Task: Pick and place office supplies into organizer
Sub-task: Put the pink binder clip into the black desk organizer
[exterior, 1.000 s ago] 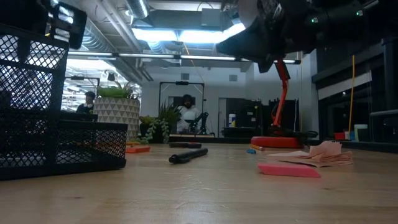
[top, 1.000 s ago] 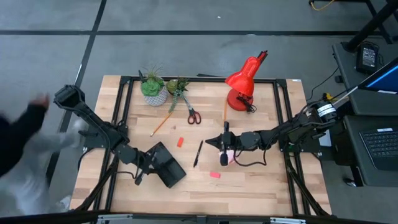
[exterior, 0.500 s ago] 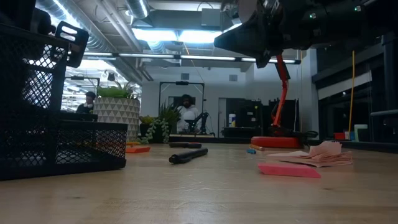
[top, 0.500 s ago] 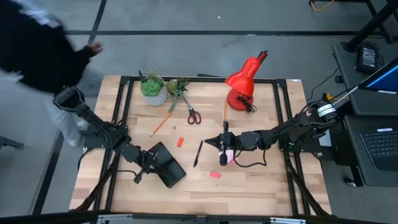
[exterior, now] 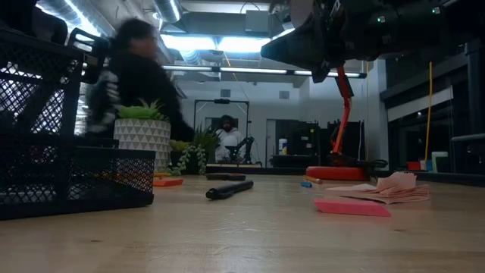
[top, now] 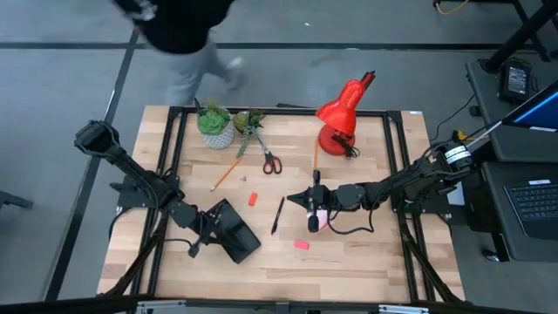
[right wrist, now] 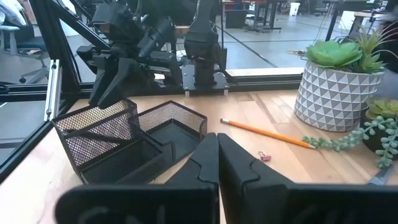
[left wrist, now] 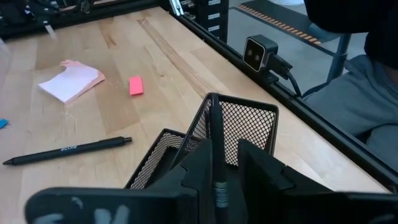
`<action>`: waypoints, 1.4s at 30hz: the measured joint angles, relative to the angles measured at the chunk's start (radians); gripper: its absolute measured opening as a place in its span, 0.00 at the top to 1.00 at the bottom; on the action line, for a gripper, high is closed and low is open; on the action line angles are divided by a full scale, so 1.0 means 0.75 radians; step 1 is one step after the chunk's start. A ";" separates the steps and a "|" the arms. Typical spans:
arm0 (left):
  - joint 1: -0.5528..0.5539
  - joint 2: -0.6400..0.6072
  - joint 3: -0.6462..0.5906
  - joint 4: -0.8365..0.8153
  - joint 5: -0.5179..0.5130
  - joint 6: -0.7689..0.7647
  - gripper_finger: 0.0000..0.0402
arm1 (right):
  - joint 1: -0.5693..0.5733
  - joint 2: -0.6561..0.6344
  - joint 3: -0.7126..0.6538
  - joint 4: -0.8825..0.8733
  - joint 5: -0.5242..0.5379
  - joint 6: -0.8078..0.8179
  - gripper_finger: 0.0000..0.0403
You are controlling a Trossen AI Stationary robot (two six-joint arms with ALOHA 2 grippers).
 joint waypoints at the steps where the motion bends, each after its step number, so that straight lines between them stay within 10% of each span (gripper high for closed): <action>1: 0.000 0.000 0.000 0.000 0.000 0.000 0.82 | 0.000 0.000 0.000 0.000 0.000 0.000 1.00; 28: 0.018 -0.210 0.084 -0.215 -0.100 -0.102 1.00 | 0.001 -0.018 -0.001 0.013 -0.009 -0.071 1.00; 42: 0.310 -0.235 0.109 -0.342 -0.175 -0.128 1.00 | -0.036 -0.040 -0.001 0.002 -0.013 -0.176 1.00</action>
